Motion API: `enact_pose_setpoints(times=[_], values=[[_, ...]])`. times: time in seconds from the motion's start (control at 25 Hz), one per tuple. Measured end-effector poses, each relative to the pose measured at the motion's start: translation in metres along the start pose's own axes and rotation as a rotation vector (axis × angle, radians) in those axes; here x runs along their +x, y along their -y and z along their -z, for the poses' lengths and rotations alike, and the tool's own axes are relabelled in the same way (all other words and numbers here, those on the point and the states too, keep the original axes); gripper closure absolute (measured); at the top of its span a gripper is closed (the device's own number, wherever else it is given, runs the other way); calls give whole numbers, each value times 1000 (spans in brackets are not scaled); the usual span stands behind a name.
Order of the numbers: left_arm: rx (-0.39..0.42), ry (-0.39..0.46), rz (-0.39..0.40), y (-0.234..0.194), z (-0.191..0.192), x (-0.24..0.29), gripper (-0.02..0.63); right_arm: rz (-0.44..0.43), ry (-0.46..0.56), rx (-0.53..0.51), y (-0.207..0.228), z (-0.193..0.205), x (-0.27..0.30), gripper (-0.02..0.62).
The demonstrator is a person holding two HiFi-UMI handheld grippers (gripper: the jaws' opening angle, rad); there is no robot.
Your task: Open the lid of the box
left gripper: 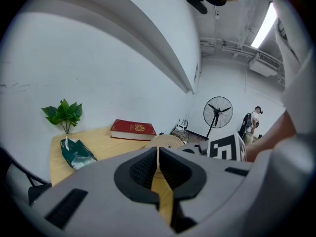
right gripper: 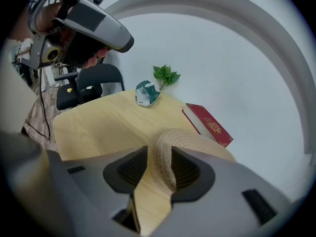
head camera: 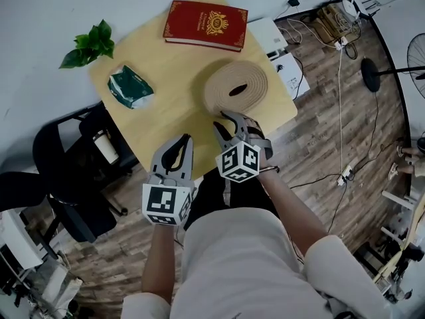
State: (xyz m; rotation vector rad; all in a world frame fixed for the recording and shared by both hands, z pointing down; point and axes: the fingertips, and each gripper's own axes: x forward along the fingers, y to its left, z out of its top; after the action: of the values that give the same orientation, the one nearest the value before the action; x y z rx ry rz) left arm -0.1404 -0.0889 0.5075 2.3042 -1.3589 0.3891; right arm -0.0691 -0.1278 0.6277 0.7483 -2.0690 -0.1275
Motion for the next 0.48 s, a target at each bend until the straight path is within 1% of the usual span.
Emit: enact_pose_setpoints(times=[0.48], values=[[-9, -1, -13, -8, 4, -4, 591, 56, -43, -168, -5, 3, 12, 446]])
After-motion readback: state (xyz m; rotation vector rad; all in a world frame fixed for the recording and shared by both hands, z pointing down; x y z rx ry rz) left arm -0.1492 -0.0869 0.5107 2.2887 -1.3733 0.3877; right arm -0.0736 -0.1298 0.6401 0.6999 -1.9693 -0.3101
